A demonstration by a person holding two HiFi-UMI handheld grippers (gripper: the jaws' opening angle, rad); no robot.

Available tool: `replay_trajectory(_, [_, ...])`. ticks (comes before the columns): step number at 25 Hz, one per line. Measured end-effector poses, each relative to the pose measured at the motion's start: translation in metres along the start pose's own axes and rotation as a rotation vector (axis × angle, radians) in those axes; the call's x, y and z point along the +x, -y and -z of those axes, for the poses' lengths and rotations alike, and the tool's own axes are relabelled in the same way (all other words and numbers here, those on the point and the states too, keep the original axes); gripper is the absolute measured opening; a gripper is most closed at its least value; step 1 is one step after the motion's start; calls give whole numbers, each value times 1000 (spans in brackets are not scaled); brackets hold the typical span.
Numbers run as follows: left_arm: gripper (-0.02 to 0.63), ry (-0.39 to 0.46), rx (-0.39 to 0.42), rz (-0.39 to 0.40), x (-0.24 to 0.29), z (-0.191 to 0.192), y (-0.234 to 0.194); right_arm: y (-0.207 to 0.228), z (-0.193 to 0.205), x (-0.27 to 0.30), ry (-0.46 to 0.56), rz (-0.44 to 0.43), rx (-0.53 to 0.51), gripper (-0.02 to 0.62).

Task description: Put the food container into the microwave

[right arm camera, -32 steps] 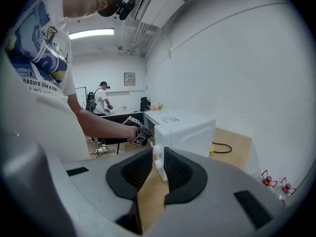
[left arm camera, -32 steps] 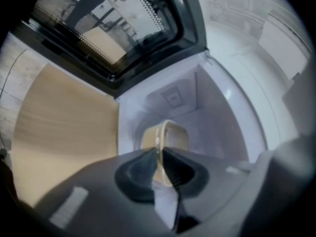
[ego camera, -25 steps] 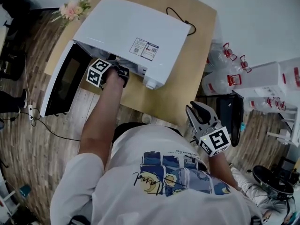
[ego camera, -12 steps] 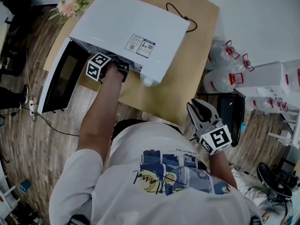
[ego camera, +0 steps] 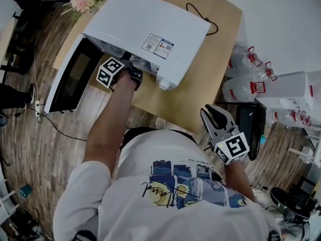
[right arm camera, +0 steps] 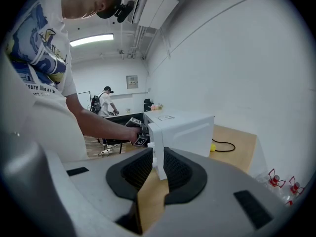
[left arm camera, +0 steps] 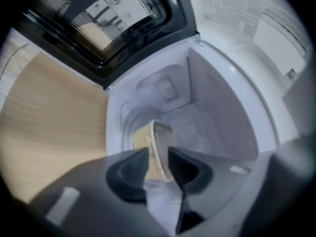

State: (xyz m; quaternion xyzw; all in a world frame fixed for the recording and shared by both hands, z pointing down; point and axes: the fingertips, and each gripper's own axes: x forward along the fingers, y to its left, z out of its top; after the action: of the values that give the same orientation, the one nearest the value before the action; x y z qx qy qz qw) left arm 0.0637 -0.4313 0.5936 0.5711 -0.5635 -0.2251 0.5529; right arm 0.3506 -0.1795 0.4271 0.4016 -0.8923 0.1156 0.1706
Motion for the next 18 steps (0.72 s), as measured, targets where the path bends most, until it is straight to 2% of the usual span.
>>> replay_trajectory(10, [158, -60, 14, 20, -6, 9, -8, -25, -1, 5, -5, -27, -19, 60])
replay_trajectory(18, [158, -92, 25, 17, -27, 11, -24, -44, -6, 7, -2, -11, -35, 57])
